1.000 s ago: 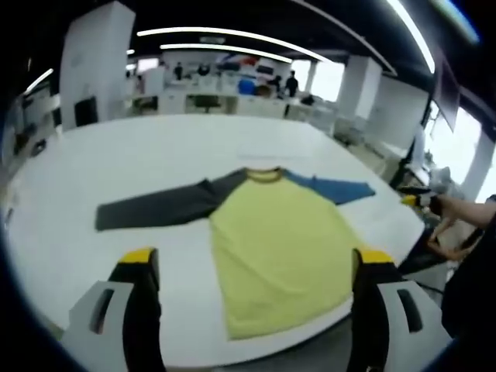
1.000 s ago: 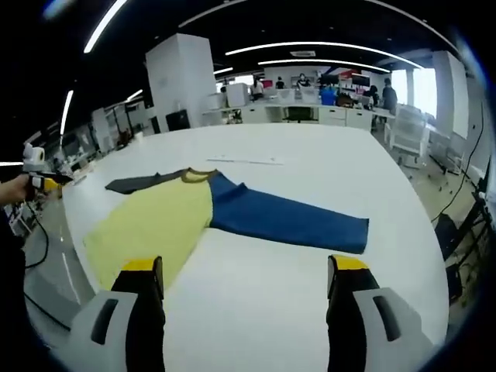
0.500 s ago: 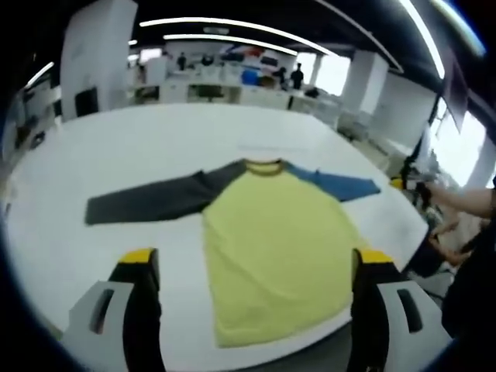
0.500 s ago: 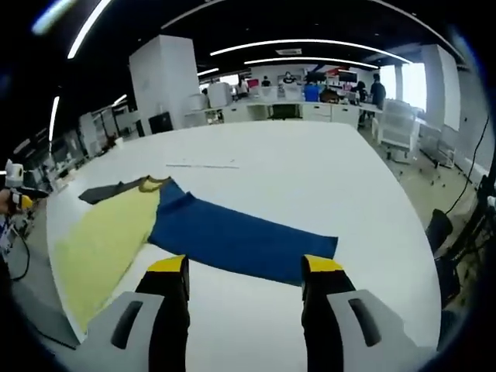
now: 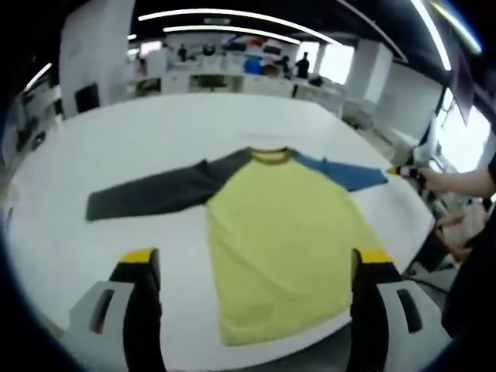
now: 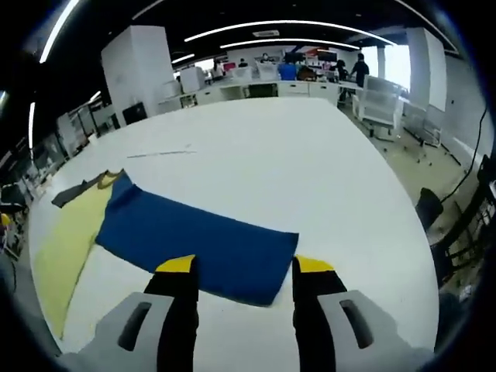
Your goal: Fold the garment on the visible template until the final outline fits inside the template.
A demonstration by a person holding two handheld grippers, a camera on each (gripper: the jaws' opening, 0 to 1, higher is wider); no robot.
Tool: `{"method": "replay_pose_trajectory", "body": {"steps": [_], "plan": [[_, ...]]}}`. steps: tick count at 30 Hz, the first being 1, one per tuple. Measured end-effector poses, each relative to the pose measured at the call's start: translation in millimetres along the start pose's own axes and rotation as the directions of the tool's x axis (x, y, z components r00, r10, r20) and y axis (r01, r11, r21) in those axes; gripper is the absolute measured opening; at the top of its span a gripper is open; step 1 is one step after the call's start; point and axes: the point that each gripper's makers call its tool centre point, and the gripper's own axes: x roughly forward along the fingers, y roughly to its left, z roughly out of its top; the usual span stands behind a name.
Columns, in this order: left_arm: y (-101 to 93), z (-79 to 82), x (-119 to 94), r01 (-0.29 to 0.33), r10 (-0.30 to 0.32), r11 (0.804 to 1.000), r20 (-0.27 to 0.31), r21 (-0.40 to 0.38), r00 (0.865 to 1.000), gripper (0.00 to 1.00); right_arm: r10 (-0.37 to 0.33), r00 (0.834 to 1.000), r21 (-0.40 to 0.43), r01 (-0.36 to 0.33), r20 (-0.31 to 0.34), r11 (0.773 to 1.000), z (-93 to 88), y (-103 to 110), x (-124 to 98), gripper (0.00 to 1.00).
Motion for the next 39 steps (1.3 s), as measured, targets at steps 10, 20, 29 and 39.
{"method": "replay_pose_trajectory", "body": {"steps": [10, 20, 29, 39], "plan": [[2.8, 2.3, 4.7, -0.013, 0.013, 1.0, -0.02, 0.01, 1.0, 0.97, -0.078, 0.997, -0.013, 0.077, -0.028, 0.997, 4.4, -30.8, 20.0, 0.32], [-3.3, -0.5, 11.7, -0.012, 0.014, 0.999, -0.042, 0.029, 0.999, 0.96, -0.075, 0.995, -0.034, 0.073, -0.069, 0.997, 4.0, -39.4, 37.5, 0.27], [0.3, -4.5, 9.3, -0.028, 0.029, 0.999, -0.051, 0.028, 0.998, 0.95, -0.087, 0.993, -0.029, 0.085, -0.077, 0.996, -0.4, -44.3, 45.1, 0.18], [-2.1, -7.5, 10.7, -0.025, 0.026, 0.999, -0.053, 0.027, 0.998, 0.94, -0.071, 0.993, -0.045, 0.067, -0.09, 0.997, -0.4, -42.1, 45.7, 0.03]]}}
